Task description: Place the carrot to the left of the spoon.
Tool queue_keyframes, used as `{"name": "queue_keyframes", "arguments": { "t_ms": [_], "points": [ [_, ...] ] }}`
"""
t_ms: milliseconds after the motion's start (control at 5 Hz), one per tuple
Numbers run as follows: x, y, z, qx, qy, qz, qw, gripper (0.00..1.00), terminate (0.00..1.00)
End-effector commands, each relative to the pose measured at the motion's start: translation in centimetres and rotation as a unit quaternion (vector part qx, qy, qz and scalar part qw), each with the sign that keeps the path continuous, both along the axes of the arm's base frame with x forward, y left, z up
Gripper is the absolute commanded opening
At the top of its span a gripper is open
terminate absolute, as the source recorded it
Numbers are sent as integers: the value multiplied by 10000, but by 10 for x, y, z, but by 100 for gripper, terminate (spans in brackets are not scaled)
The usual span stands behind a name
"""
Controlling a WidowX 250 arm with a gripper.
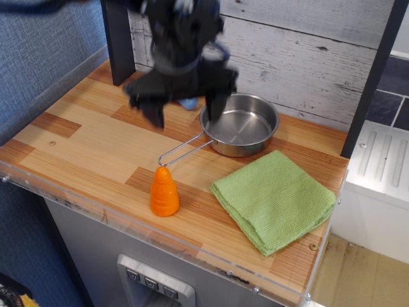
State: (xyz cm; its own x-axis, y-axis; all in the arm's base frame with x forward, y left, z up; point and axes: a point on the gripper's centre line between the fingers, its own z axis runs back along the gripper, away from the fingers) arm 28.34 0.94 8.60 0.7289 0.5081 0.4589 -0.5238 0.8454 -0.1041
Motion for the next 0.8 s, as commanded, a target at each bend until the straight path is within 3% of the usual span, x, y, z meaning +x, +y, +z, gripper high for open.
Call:
{"name": "queue_keyframes", "arguments": {
  "t_ms": [0, 200, 600],
  "points": [
    [-29, -5, -16, 208, -89, -455, 9987, 100, 0],
    [-38, -6, -30, 290, 90, -606, 9977, 100, 0],
    [-33, -3, -51, 465, 195, -701, 9963, 100, 0]
  ]
}}
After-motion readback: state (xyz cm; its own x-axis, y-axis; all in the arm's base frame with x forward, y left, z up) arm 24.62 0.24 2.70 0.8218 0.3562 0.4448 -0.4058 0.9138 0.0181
